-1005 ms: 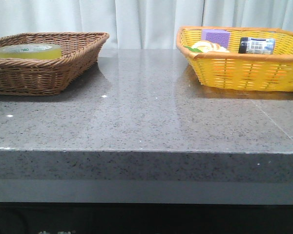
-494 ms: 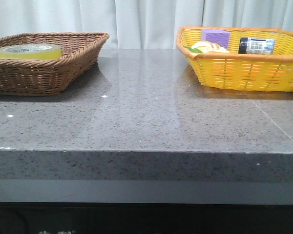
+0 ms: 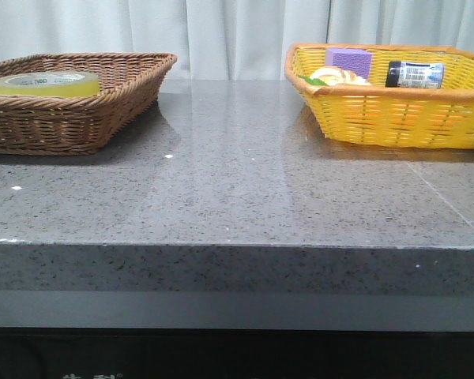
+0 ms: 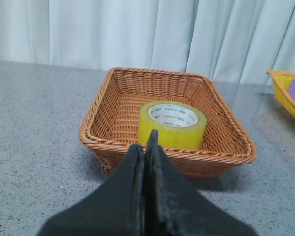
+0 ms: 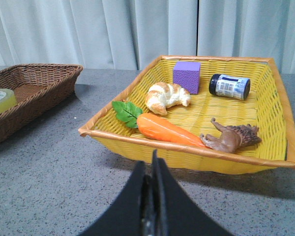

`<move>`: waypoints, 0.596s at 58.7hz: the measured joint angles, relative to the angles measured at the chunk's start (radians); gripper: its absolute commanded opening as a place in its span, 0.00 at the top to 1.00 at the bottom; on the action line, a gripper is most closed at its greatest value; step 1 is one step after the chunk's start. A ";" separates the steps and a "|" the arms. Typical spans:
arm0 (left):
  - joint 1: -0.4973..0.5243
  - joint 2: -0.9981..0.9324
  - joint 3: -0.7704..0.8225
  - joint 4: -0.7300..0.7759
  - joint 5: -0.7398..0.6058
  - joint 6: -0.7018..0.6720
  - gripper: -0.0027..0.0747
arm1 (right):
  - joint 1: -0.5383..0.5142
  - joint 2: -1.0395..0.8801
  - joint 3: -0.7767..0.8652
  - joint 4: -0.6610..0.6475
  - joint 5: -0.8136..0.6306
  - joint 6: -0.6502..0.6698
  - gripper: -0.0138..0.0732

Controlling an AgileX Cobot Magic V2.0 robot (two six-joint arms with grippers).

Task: Transfer tape with both arms

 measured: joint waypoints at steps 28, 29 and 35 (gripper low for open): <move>0.000 -0.017 0.000 0.000 0.013 0.000 0.99 | 0.000 0.000 0.000 0.000 0.000 0.000 0.92; 0.000 -0.017 0.000 0.000 0.013 0.000 0.99 | 0.000 0.000 0.000 0.000 0.000 0.000 0.92; 0.000 -0.017 0.000 0.000 0.013 0.000 0.99 | 0.000 0.000 0.000 0.000 0.000 0.000 0.92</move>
